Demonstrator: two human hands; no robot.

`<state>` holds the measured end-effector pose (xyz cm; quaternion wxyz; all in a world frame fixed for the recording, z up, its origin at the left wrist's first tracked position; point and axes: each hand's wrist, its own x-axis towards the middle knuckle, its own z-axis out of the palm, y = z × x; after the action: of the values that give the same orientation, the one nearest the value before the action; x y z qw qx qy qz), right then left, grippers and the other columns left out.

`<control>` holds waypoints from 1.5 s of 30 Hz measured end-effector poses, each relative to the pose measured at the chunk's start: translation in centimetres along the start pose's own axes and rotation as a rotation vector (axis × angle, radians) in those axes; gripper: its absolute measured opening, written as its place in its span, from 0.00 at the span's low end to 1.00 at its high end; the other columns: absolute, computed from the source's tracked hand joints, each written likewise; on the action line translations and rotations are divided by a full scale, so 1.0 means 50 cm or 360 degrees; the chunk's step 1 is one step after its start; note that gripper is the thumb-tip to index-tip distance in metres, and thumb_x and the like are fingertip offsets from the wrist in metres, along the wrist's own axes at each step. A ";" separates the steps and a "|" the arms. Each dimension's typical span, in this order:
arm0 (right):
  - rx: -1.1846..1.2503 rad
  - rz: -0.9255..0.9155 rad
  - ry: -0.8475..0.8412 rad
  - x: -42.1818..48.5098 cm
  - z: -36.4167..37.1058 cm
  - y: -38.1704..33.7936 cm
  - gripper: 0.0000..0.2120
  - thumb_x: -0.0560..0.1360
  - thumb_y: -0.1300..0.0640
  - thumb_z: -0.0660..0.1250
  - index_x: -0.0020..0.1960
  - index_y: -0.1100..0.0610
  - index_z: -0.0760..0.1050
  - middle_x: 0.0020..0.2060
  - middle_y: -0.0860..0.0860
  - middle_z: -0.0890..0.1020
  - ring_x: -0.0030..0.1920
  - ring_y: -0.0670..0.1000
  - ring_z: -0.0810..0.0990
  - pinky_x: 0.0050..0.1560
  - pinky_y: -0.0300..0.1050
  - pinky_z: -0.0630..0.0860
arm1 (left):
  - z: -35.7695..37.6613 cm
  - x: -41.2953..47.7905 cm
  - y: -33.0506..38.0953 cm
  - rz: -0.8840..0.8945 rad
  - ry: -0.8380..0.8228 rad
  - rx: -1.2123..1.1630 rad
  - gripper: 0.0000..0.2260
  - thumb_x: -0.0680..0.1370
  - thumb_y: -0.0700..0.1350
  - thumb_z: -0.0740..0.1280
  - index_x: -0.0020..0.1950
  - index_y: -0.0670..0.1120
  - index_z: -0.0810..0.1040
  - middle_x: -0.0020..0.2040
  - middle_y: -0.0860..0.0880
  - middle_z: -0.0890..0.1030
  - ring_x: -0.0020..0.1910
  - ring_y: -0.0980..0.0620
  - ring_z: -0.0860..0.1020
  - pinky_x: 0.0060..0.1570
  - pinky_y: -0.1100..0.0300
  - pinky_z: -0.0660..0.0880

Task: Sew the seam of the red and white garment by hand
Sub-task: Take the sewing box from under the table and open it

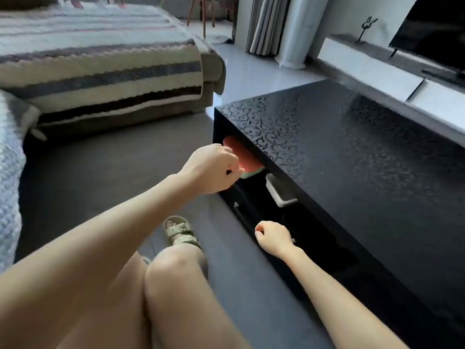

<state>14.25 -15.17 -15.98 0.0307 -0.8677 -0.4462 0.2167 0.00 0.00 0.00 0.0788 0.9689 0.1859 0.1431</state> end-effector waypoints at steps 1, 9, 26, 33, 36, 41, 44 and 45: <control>0.0016 0.0041 -0.0076 0.038 0.027 0.004 0.13 0.77 0.56 0.59 0.58 0.54 0.77 0.57 0.52 0.80 0.59 0.56 0.77 0.55 0.45 0.72 | 0.039 0.010 -0.025 -0.0050 0.0009 -0.0046 0.13 0.77 0.50 0.65 0.37 0.45 0.80 0.38 0.50 0.78 0.43 0.44 0.76 0.39 0.58 0.70; -0.0039 0.0151 -0.0399 0.253 0.192 0.028 0.16 0.79 0.57 0.59 0.65 0.57 0.73 0.69 0.59 0.66 0.69 0.58 0.67 0.64 0.47 0.67 | 0.277 0.018 -0.160 -0.0075 -0.0494 0.0062 0.17 0.80 0.52 0.57 0.48 0.44 0.81 0.49 0.47 0.79 0.51 0.44 0.75 0.47 0.53 0.75; 0.0118 0.0172 -0.0651 0.272 0.272 -0.033 0.21 0.73 0.59 0.60 0.65 0.54 0.73 0.66 0.58 0.67 0.67 0.60 0.67 0.67 0.52 0.66 | 0.353 0.136 -0.218 0.0056 -0.0652 0.0131 0.13 0.80 0.50 0.59 0.48 0.45 0.80 0.48 0.47 0.78 0.51 0.45 0.74 0.45 0.56 0.72; 0.0706 0.0269 0.1000 0.155 0.217 -0.006 0.11 0.73 0.55 0.59 0.42 0.58 0.78 0.34 0.53 0.82 0.35 0.58 0.79 0.34 0.45 0.70 | 0.366 0.128 -0.213 0.0073 -0.0717 0.0113 0.13 0.79 0.50 0.60 0.48 0.45 0.81 0.47 0.47 0.78 0.52 0.44 0.74 0.51 0.52 0.75; 0.0970 0.0944 0.0554 0.185 0.260 0.067 0.11 0.77 0.56 0.63 0.56 0.62 0.75 0.52 0.59 0.80 0.52 0.61 0.79 0.48 0.52 0.76 | 0.370 0.122 -0.215 0.0045 -0.0760 0.0123 0.13 0.79 0.51 0.60 0.51 0.45 0.81 0.50 0.46 0.78 0.53 0.43 0.74 0.51 0.53 0.75; 0.2309 0.1560 -0.0147 0.227 0.298 0.095 0.37 0.74 0.44 0.69 0.74 0.60 0.59 0.68 0.60 0.68 0.65 0.63 0.72 0.52 0.57 0.78 | 0.379 0.116 -0.209 0.0010 -0.0868 0.0121 0.13 0.79 0.51 0.60 0.51 0.45 0.80 0.51 0.46 0.78 0.54 0.43 0.74 0.47 0.56 0.72; 0.2518 0.1498 -0.0205 0.251 0.305 0.076 0.35 0.73 0.49 0.72 0.72 0.59 0.61 0.64 0.61 0.72 0.61 0.64 0.75 0.47 0.59 0.80 | 0.397 0.111 -0.203 -0.0030 -0.1012 0.0123 0.15 0.80 0.52 0.60 0.54 0.44 0.80 0.53 0.45 0.77 0.55 0.42 0.74 0.50 0.54 0.74; 0.2561 0.1495 -0.0215 0.256 0.305 0.068 0.33 0.73 0.52 0.72 0.71 0.59 0.62 0.62 0.61 0.73 0.59 0.64 0.75 0.46 0.61 0.81 | 0.402 0.109 -0.201 -0.0048 -0.1079 0.0117 0.16 0.80 0.53 0.61 0.56 0.43 0.79 0.54 0.44 0.77 0.56 0.41 0.74 0.51 0.54 0.74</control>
<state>17.16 -9.27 -35.08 0.5057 -0.6625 0.2338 0.5006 7.62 9.32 -19.75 0.1033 0.9606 0.1685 -0.1952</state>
